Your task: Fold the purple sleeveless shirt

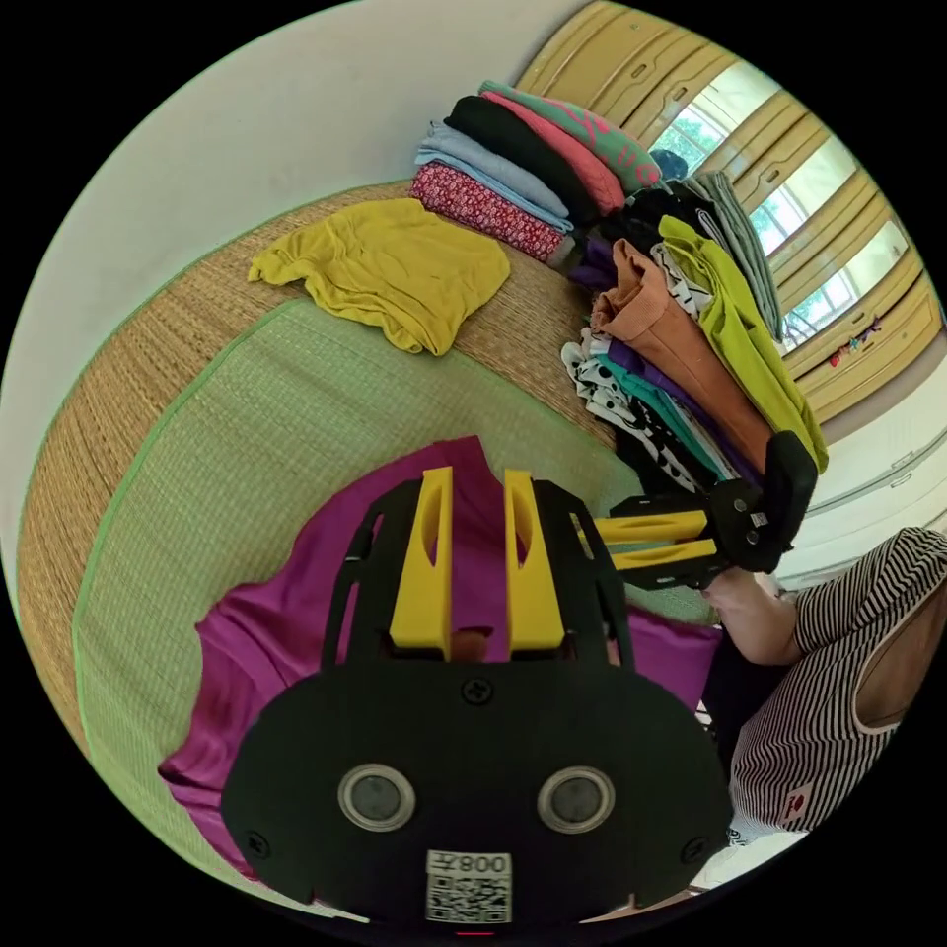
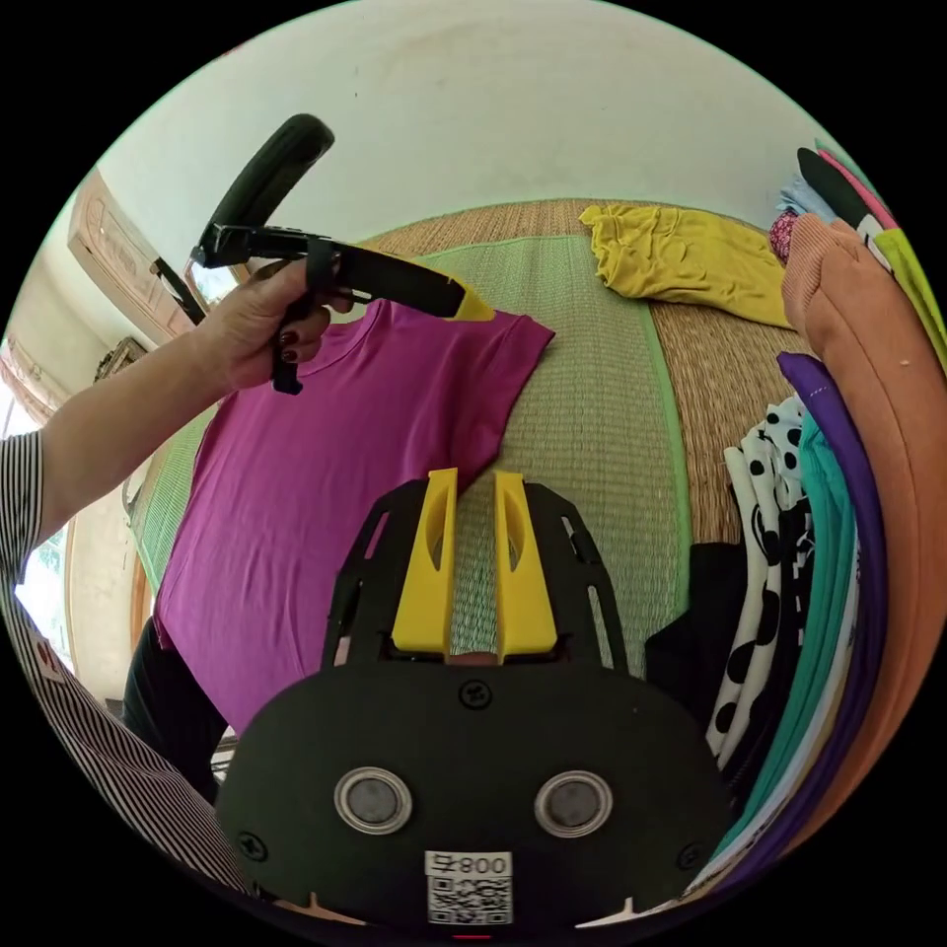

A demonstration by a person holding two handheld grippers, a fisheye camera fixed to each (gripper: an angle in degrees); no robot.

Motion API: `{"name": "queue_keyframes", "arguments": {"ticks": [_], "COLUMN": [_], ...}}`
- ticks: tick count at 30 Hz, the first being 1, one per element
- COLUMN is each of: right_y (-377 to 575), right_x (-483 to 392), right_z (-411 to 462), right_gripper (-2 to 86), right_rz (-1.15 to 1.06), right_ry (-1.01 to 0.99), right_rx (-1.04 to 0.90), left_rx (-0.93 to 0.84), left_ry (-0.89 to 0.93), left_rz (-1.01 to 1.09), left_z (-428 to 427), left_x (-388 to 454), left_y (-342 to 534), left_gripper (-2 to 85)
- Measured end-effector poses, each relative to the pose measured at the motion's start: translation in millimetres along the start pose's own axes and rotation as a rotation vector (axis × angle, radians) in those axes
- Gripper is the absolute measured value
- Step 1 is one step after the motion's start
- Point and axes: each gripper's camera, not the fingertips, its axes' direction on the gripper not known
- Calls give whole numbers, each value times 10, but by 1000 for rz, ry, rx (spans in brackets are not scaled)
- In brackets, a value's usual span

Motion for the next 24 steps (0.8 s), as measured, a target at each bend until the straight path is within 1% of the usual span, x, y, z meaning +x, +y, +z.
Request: {"name": "queue_keyframes", "arguments": {"ticks": [2, 7, 10, 12, 15, 19, 24], "right_y": [10, 70, 116, 133, 151, 194, 286], "right_x": [44, 154, 181, 206, 245, 239, 96], "right_z": [4, 68, 94, 120, 146, 106, -78], "right_gripper": [62, 47, 31, 20, 10, 5, 3], "right_rz": [-3, 12, 0, -9, -11, -29, -120], "right_ry": [-15, -64, -69, -87, -102, -94, 24], "right_rx": [-15, -10, -13, -15, -16, 16, 114], "left_rx": [-57, -165, -230, -229, -211, -107, 65], "left_ry": [-56, -197, -233, -239, -236, -182, -88], "left_rz": [51, 145, 181, 196, 185, 142, 40], "left_z": [191, 557, 787, 842, 862, 687, 378], "left_x": [123, 371, 442, 484, 513, 479, 297], "left_y": [-290, -702, -857, -910, -960, -952, -724], "left_gripper": [80, 70, 42, 27, 14, 8, 6]}}
